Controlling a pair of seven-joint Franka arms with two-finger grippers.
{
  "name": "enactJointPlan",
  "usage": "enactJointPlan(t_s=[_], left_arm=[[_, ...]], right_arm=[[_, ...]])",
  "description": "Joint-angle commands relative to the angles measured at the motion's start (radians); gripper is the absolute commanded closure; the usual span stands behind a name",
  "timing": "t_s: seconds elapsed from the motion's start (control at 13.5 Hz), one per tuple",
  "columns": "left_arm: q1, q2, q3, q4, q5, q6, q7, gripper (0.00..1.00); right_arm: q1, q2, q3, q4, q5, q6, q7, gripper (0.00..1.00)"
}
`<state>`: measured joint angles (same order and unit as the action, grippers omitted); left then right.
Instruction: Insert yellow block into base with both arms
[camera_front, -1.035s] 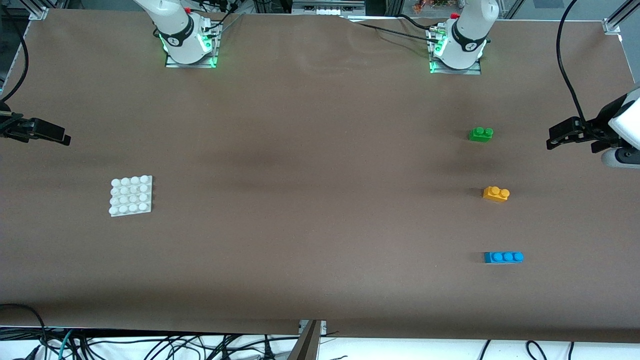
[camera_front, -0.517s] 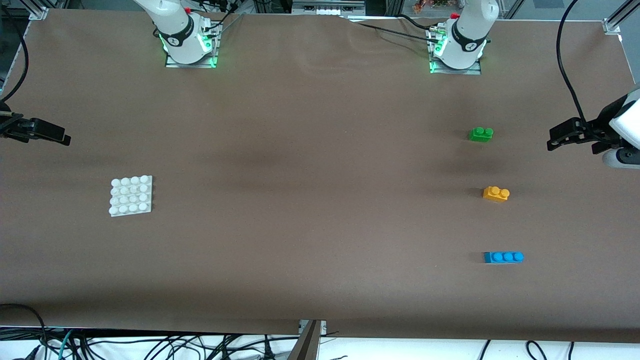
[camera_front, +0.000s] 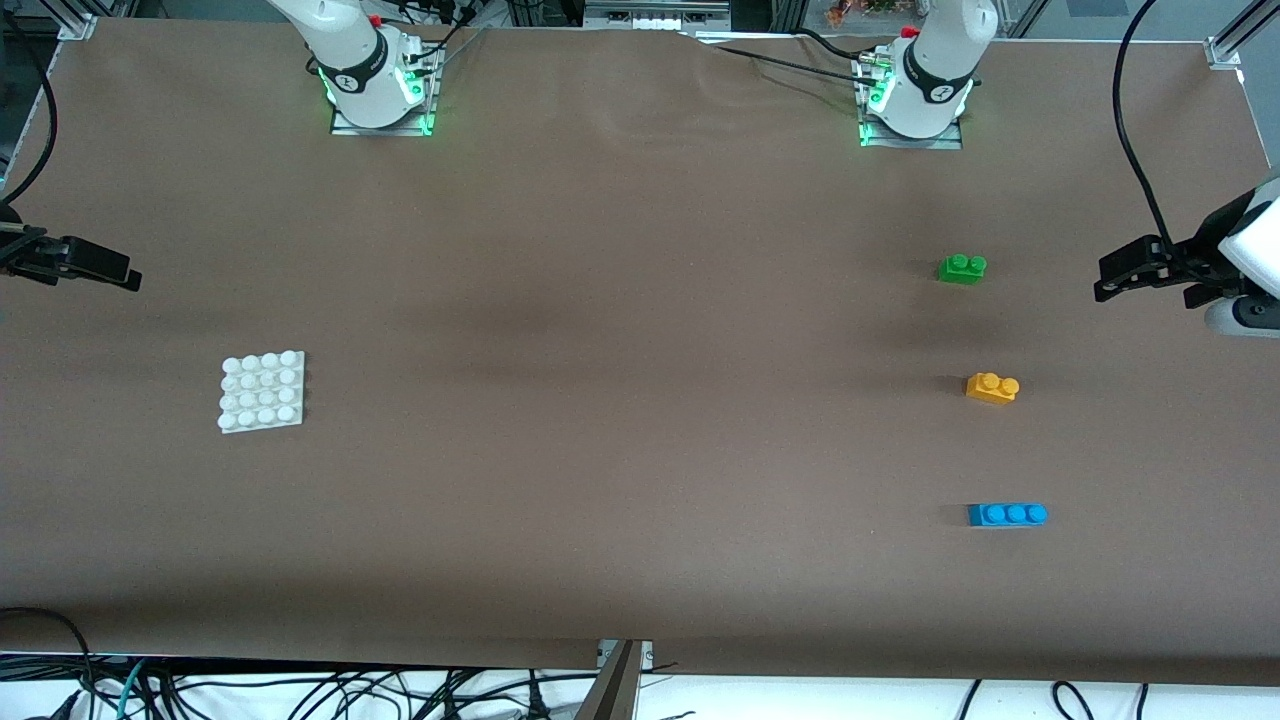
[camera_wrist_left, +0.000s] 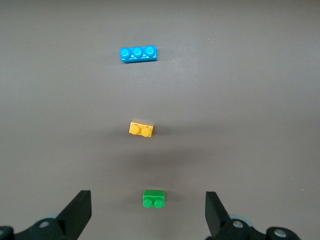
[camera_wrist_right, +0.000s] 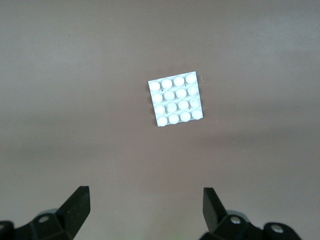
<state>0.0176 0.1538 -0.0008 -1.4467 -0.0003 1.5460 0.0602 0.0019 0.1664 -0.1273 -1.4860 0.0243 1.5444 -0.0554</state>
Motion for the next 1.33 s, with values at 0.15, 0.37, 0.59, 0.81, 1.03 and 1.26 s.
enactJointPlan(t_s=[0.15,0.37,0.59,0.81,1.03,1.26], left_arm=[[-0.01,0.001,-0.01,0.009,0.029,0.0,0.0,0.0],[-0.008,0.003,-0.01,0.009,0.028,0.006,0.001,0.0],[-0.008,0.001,-0.01,0.009,0.023,0.008,0.001,0.0],[-0.011,0.0,-0.024,0.009,0.017,0.008,-0.007,0.0],[-0.01,-0.002,-0.024,0.009,0.022,0.008,-0.005,0.0],[-0.004,0.0,-0.022,0.011,0.019,0.022,0.0,0.0]], right_arm=[[-0.013,0.01,0.012,0.023,-0.014,-0.006,-0.004,0.0],[-0.013,0.01,0.012,0.023,-0.014,-0.006,-0.003,0.0],[-0.013,0.01,0.012,0.023,-0.014,-0.006,-0.003,0.0],[-0.013,0.01,0.012,0.023,-0.015,-0.006,-0.003,0.0],[-0.013,0.01,0.012,0.023,-0.017,-0.004,-0.003,0.0],[-0.011,0.012,0.012,0.023,-0.023,-0.003,-0.003,0.0]])
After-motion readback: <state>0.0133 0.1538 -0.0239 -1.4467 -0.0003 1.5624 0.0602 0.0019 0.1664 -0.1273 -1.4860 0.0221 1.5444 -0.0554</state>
